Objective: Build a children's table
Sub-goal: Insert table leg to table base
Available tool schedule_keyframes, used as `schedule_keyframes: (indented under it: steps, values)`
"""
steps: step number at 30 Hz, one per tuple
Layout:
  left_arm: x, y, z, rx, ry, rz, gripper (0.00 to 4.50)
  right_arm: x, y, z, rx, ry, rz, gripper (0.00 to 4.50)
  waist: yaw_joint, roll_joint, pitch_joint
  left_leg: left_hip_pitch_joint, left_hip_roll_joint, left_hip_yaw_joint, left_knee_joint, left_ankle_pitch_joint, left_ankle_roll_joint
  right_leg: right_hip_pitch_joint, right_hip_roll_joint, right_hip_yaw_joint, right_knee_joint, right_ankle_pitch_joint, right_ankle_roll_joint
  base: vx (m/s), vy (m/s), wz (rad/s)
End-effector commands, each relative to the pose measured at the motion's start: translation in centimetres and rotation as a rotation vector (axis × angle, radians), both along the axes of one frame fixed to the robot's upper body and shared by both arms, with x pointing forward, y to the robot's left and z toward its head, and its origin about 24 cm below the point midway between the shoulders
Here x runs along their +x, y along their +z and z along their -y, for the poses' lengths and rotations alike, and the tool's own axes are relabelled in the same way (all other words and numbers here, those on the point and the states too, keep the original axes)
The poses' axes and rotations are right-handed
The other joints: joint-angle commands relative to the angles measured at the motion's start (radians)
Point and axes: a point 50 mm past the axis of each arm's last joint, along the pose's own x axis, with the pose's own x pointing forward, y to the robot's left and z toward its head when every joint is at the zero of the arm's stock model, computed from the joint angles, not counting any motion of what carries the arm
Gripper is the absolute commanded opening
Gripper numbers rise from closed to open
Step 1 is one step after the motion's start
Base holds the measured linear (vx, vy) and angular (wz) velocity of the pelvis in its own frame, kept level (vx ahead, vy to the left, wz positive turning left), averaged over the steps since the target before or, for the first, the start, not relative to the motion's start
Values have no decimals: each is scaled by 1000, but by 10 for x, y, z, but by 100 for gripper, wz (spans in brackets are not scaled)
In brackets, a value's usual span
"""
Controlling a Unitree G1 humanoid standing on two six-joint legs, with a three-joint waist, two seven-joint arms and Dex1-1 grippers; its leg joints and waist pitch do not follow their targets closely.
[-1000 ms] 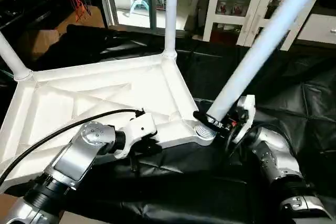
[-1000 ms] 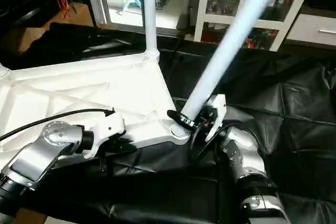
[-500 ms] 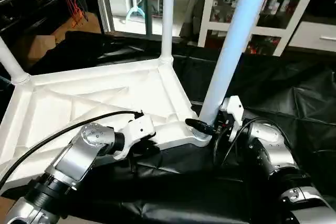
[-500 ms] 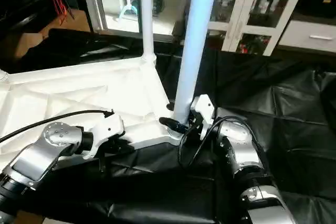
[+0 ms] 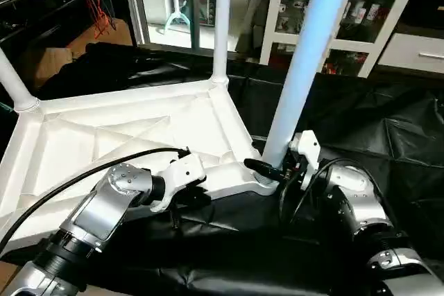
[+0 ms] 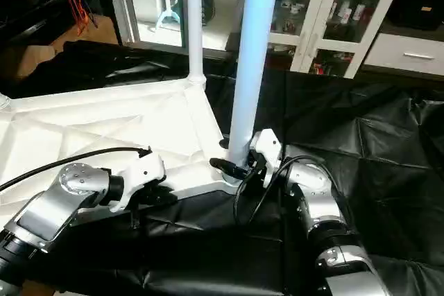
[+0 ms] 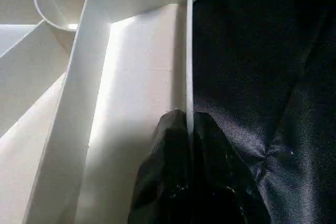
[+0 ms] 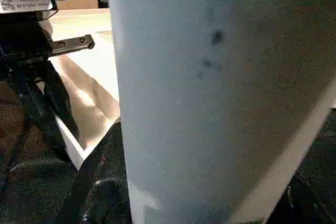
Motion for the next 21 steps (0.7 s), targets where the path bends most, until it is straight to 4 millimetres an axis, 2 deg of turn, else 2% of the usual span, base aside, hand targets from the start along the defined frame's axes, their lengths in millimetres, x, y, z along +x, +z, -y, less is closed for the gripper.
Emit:
schedule_keyframes:
  steps: [1,6,10,14,17,21]
  values:
    - [-3,2,0,-38,-14,-13,0,-25,-51,25,-82,-128,-253,194,1,9,-26,8,53,-20,-62,-4,125,35,-82,41,-63,289,-293,0,0,0]
    - [-3,2,-1,-46,-4,-18,0,-20,-51,24,3,-254,-268,194,-6,11,-23,9,54,-21,-70,-46,99,33,-82,42,-67,240,-294,0,0,0]
    - [-3,2,-1,-46,-3,-20,0,-19,-51,25,0,-274,-259,194,-12,12,-19,11,54,-21,-75,-94,76,32,-82,44,-74,190,-292,0,0,0]
    - [-3,2,-1,-45,-2,-24,0,-18,-51,25,10,-286,-269,194,-14,12,-19,9,52,-21,-74,-87,78,33,-83,45,-74,207,-289,0,0,0]
    - [-3,2,-1,-46,-1,-26,0,-18,-51,25,24,-287,-295,194,-17,11,-16,9,53,-21,-78,-114,69,31,-82,46,-78,167,-287,0,0,0]
    - [-2,3,0,-55,2,-27,0,-19,-53,26,48,-288,-345,194,-19,12,-16,8,53,-21,-79,-110,69,32,-82,47,-78,172,-286,0,0,0]
